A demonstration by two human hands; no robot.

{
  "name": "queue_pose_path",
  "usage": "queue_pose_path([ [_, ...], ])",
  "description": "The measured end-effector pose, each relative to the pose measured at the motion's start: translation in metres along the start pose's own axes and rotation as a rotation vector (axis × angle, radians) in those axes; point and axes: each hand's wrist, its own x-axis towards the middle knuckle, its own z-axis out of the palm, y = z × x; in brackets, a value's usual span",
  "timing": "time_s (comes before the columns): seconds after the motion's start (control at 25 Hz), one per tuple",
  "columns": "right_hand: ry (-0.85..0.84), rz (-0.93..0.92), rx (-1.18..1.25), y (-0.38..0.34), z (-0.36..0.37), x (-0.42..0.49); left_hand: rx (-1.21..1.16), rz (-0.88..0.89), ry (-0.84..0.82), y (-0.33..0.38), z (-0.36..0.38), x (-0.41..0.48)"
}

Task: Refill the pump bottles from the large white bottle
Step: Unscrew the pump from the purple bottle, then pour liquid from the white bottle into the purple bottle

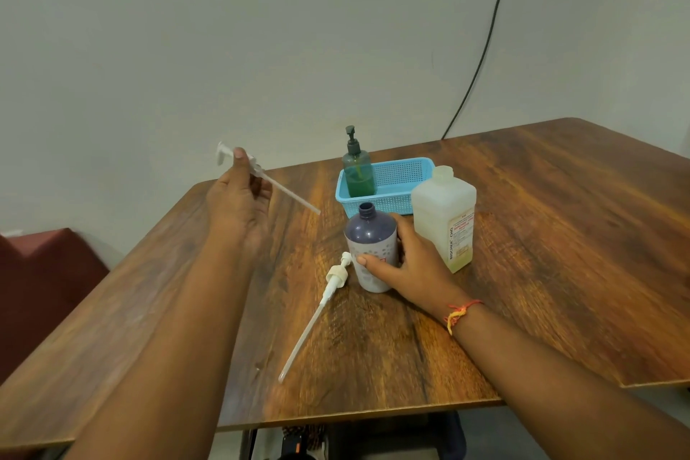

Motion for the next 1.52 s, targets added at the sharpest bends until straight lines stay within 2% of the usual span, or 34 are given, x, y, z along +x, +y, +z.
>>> queue_pose_path([
  [0.12, 0.003, 0.01, -0.006, 0.0, 0.0, -0.001, 0.792, 0.168, -0.078, -0.02, -0.021, 0.0],
  [0.16, 0.007, 0.015, -0.01, -0.001, -0.001, -0.002, 0.958, 0.194, -0.1, -0.031, -0.028, -0.002],
  [0.36, 0.022, 0.033, -0.018, -0.003, -0.001, -0.004, 1.357, 0.261, -0.249, -0.075, -0.056, -0.01],
  [0.52, 0.032, 0.038, -0.02, -0.006, -0.001, -0.004, 1.517, 0.217, -0.362, -0.094, -0.074, -0.011],
  [0.8, 0.056, 0.039, -0.038, -0.006, 0.0, -0.006, 1.497, 0.225, -0.314, -0.099, -0.077, -0.016],
  [1.04, 0.169, -0.023, -0.113, -0.021, -0.005, -0.011, 1.294, 0.362, -0.227, -0.09, -0.065, -0.046],
  [1.16, 0.252, -0.146, -0.169, -0.042, -0.009, -0.019, 1.118, 0.322, -0.374, -0.082, -0.042, -0.069],
  [1.28, 0.425, -0.305, -0.325, -0.06, -0.023, -0.032, 1.096, 0.252, -0.553, -0.082, -0.021, -0.081],
  [1.32, 0.517, -0.295, -0.392, -0.061, -0.031, -0.034, 1.087, 0.215, -0.576, -0.083, -0.015, -0.082],
  [1.4, 0.642, -0.125, -0.517, -0.055, -0.054, -0.031, 1.078, 0.169, -0.588, -0.084, -0.008, -0.082],
  [1.44, 0.633, 0.006, -0.568, -0.049, -0.065, -0.027, 1.083, 0.169, -0.586, -0.085, -0.006, -0.082],
  [1.52, 0.512, 0.238, -0.566, -0.042, -0.084, -0.02, 1.084, 0.182, -0.578, -0.086, -0.003, -0.082],
])
